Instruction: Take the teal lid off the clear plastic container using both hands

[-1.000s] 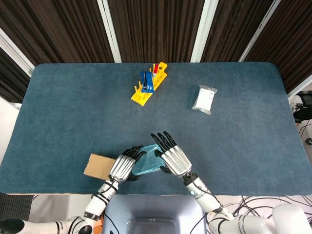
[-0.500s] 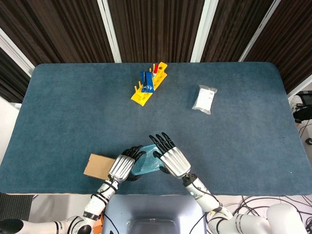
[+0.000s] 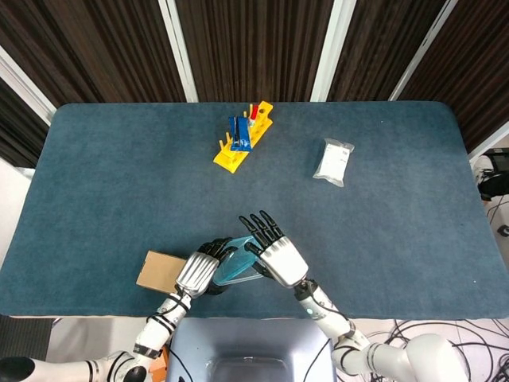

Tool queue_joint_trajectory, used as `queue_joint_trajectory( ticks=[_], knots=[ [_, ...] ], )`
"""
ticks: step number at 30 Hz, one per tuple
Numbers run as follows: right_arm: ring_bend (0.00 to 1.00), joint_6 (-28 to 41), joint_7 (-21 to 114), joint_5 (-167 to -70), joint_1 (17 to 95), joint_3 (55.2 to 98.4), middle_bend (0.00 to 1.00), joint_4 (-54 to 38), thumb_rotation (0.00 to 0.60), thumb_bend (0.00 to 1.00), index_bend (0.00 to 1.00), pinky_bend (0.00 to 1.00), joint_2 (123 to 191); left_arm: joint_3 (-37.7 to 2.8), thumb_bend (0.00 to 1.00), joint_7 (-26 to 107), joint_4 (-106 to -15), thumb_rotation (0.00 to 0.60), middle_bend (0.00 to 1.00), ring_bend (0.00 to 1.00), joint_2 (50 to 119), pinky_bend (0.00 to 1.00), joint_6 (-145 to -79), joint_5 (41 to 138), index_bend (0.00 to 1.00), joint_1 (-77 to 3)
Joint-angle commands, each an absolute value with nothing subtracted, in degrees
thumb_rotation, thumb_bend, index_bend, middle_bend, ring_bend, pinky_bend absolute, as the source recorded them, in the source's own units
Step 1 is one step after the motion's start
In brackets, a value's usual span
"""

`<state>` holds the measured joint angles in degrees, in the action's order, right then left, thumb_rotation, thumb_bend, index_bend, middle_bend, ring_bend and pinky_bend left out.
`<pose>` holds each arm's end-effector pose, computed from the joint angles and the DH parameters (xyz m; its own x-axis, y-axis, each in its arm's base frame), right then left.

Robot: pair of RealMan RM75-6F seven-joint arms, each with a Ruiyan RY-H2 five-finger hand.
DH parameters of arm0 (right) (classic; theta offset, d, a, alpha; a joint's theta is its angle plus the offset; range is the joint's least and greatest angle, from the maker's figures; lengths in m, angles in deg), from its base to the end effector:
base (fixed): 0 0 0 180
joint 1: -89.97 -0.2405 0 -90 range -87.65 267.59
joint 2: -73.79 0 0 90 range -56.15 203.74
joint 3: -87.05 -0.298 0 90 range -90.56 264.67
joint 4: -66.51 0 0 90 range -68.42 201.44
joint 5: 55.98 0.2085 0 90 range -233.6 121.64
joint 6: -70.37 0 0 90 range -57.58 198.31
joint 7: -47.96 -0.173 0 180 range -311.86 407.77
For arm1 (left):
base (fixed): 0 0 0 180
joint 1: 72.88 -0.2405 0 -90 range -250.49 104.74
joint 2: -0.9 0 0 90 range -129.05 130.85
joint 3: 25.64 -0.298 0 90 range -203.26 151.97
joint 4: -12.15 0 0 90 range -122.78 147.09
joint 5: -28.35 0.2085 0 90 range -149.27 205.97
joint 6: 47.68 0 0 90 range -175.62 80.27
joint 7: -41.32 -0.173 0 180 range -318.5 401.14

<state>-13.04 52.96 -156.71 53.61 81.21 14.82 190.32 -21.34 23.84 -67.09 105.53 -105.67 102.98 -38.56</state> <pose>-0.1220 -0.3235 -0.1064 0.2586 0.1614 0.9524 -0.6873 -0.6621 0.2988 -0.1641 0.3090 -0.1259 0.3612 0.3686 0.8565 0.8790 -0.4412 -0.1808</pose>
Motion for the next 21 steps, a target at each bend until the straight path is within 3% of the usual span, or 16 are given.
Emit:
queue_joint_trajectory(
  ticks=[1,13,21],
  knots=[
    [0.0,-14.7,50.7,-157.2,53.0,81.4,0.0,19.4,0.6,0.23,0.49,0.0,193.2,-21.3,0.29,23.9,-67.2,0.6,0.51,0.31,105.4,0.42,-105.6,103.0,0.59,-38.5],
    [0.0,-13.4,50.3,-156.3,52.9,83.1,0.0,20.9,0.6,0.24,0.52,0.0,194.9,-21.2,0.3,24.3,-68.1,0.6,0.51,0.31,104.5,0.42,-106.1,103.2,0.59,-38.6],
    [0.0,-11.9,52.5,-156.3,53.1,84.5,0.06,19.5,0.6,0.49,0.72,0.0,193.8,-21.2,0.3,24.2,-69.0,0.6,0.51,0.31,104.0,0.42,-106.5,103.4,0.59,-38.7]
  ],
)
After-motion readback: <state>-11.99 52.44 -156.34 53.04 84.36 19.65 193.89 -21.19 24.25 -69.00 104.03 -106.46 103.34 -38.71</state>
